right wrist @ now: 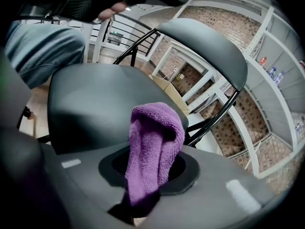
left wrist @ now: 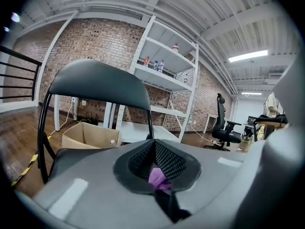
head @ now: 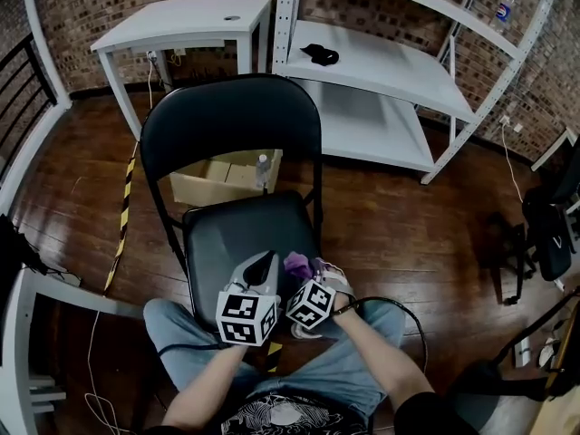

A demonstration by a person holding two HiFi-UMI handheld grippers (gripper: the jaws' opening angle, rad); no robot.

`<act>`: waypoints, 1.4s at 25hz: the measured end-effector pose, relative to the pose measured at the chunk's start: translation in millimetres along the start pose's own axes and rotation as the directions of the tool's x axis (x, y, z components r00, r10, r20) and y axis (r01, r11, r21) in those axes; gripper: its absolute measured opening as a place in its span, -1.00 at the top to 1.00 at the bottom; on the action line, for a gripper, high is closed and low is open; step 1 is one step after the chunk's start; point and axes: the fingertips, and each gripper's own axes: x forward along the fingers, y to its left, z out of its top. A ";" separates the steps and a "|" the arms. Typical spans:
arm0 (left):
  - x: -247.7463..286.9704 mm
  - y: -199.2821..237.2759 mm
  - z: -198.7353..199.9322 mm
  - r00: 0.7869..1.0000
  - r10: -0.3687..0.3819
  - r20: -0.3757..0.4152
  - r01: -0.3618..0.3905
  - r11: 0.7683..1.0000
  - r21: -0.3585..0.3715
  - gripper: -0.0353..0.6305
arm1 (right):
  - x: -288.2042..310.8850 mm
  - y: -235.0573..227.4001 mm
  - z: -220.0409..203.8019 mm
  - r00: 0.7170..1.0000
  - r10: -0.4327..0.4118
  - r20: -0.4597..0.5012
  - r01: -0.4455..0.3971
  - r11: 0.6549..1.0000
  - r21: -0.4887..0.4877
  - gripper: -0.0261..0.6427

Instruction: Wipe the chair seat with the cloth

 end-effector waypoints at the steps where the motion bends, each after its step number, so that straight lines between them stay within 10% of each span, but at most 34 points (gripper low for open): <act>1: -0.2 -3.0 -1.3 1.000 -0.005 -0.001 0.005 1.000 0.000 0.88 | -5.1 5.9 -3.9 1.000 0.012 -0.003 -0.012 1.000 0.005 0.65; 16: -4.5 -12.9 -0.3 1.000 -0.013 0.010 0.013 1.000 0.002 0.88 | -42.7 55.4 -21.5 0.995 0.097 -0.009 -0.097 0.995 0.004 0.65; 25: -20.4 8.2 27.1 0.997 0.036 0.070 -0.036 0.999 0.002 0.88 | -77.6 5.2 55.2 0.985 0.038 0.167 -0.064 0.986 0.152 0.65; 35: -63.7 54.8 70.0 0.970 0.157 0.187 -0.164 0.986 0.023 0.88 | -145.6 -50.9 173.5 0.877 -0.081 0.475 -0.104 0.931 0.351 0.65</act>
